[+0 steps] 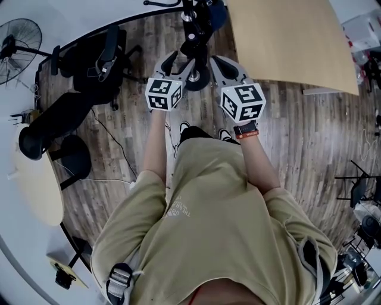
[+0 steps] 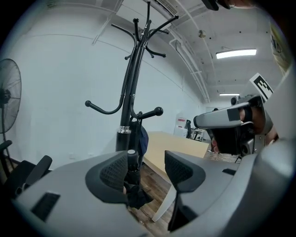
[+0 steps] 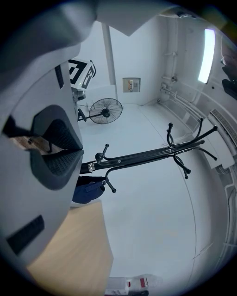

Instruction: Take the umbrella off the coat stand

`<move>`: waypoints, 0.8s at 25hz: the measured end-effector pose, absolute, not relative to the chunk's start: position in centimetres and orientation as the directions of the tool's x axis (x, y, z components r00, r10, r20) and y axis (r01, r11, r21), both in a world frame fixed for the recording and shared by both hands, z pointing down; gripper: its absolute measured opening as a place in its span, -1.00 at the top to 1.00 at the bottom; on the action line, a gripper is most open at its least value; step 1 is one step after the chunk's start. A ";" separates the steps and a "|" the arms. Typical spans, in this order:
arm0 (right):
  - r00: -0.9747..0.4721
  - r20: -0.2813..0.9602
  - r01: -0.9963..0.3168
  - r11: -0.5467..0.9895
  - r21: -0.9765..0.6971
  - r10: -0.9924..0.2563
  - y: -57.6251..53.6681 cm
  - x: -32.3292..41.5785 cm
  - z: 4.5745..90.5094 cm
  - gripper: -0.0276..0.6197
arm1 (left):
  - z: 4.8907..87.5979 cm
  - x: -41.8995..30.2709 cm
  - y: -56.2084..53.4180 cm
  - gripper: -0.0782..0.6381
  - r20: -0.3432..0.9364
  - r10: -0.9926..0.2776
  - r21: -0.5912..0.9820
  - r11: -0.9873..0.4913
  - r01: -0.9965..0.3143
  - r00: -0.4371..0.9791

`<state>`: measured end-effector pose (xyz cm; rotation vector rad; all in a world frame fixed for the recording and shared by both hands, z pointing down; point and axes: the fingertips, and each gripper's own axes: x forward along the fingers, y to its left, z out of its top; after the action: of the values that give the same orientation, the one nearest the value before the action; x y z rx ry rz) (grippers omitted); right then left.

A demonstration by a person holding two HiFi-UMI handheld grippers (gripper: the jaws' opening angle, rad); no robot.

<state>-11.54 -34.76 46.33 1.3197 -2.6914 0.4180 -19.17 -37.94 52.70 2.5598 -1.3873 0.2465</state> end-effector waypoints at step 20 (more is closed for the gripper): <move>-0.608 0.236 -0.793 0.567 -0.223 -0.758 -38.0 -13.0 47.6 0.87 | 57.8 -17.4 -45.6 -0.07 0.338 -0.737 0.072 -0.600 -0.797 0.585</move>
<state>-13.04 -38.01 47.62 1.3314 -2.6793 0.4685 -17.44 -45.55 57.76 2.5993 -1.2768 0.4067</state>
